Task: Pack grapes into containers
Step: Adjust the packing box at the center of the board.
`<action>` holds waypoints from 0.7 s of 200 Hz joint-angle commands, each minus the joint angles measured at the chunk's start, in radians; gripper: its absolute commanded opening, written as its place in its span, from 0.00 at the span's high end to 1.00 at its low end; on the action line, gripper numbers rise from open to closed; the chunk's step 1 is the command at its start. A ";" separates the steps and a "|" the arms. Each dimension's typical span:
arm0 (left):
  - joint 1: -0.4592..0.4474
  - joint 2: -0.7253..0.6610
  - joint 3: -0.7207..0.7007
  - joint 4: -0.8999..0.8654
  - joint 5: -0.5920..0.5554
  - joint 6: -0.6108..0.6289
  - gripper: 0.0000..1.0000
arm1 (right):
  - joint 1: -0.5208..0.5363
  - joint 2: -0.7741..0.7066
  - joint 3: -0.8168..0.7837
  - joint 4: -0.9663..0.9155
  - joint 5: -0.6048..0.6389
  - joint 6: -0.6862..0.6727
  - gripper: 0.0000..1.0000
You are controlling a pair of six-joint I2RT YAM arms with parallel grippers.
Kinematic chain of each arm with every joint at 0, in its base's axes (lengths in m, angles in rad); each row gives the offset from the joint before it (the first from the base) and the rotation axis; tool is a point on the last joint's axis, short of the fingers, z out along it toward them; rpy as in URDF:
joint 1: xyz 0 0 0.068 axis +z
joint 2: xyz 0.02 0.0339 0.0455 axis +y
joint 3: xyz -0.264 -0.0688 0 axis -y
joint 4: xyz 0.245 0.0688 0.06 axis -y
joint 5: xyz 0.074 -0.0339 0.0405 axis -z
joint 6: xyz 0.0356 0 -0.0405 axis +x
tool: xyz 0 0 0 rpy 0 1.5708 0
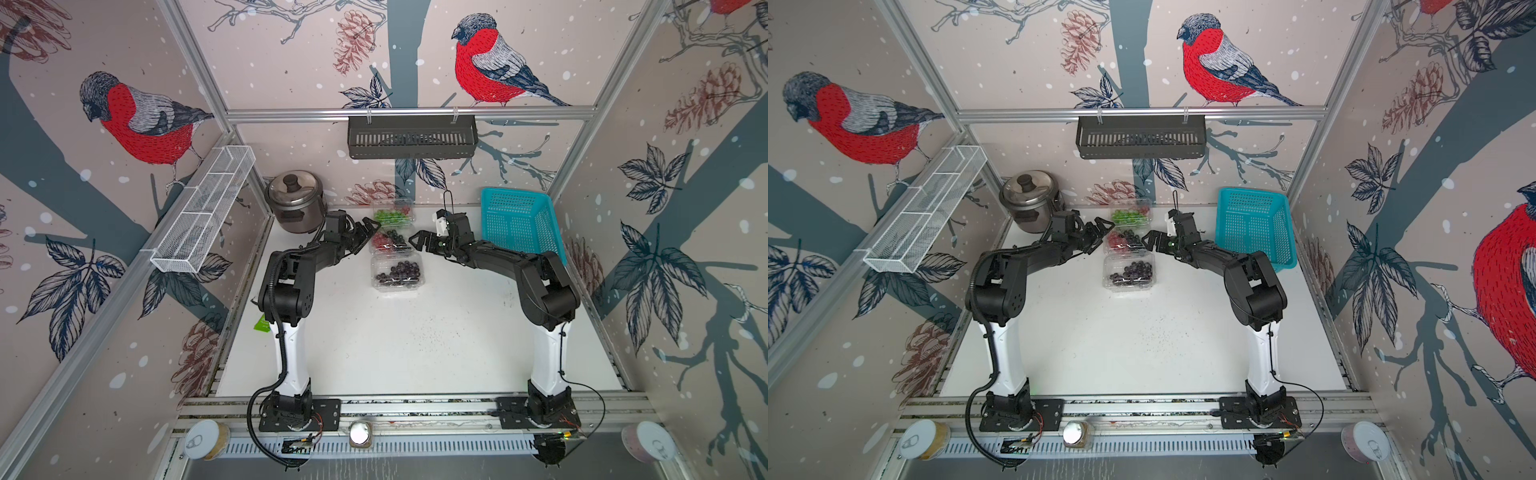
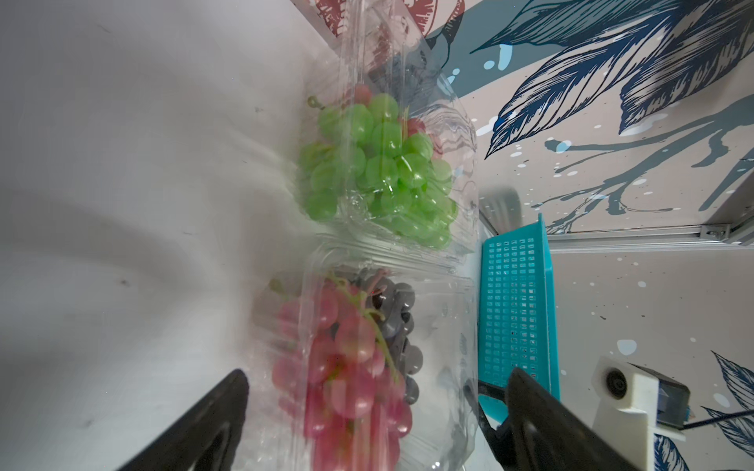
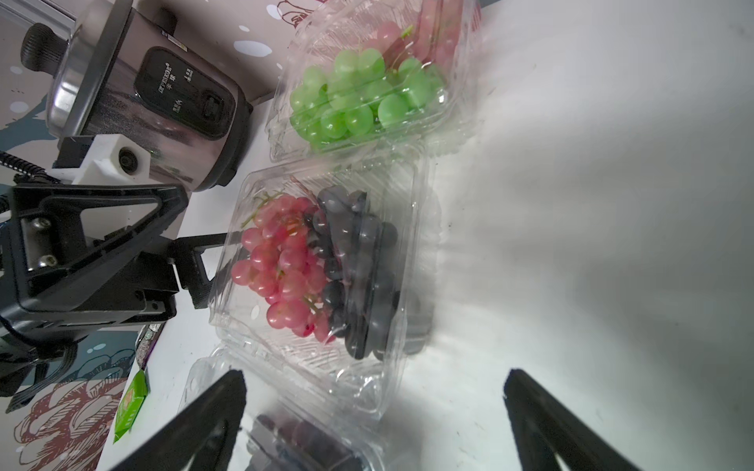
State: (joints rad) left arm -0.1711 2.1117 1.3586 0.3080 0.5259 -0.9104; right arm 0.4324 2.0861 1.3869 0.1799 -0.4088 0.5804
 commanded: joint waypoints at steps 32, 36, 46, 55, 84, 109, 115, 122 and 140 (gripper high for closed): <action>-0.025 0.037 0.068 -0.010 0.029 -0.006 0.03 | 0.000 0.032 0.023 0.045 -0.048 0.037 0.00; -0.025 0.039 0.071 -0.013 0.028 -0.004 0.03 | 0.000 0.032 0.022 0.048 -0.051 0.038 0.01; -0.027 0.043 0.074 -0.024 0.025 -0.001 0.03 | 0.000 0.036 0.023 0.052 -0.056 0.041 0.00; -0.027 0.046 0.072 -0.026 0.026 -0.001 0.03 | -0.001 0.039 0.026 0.053 -0.058 0.044 0.00; -0.024 0.052 0.063 -0.034 0.023 0.001 0.03 | -0.001 0.053 0.035 0.053 -0.067 0.043 0.01; -0.019 0.047 0.052 -0.029 0.020 0.001 0.03 | 0.000 0.061 0.042 0.059 -0.079 0.049 0.00; -0.018 0.044 0.052 -0.029 0.019 0.000 0.03 | 0.001 0.060 0.045 0.061 -0.082 0.052 0.00; -0.017 0.045 0.053 -0.027 0.020 -0.001 0.03 | 0.003 0.063 0.048 0.063 -0.084 0.054 0.00; -0.012 0.044 0.056 -0.033 0.023 0.001 0.03 | 0.007 0.070 0.056 0.065 -0.090 0.059 0.00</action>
State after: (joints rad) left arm -0.1890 2.1635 1.4132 0.2733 0.5468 -0.9127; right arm 0.4332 2.1483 1.4277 0.2108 -0.4740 0.6262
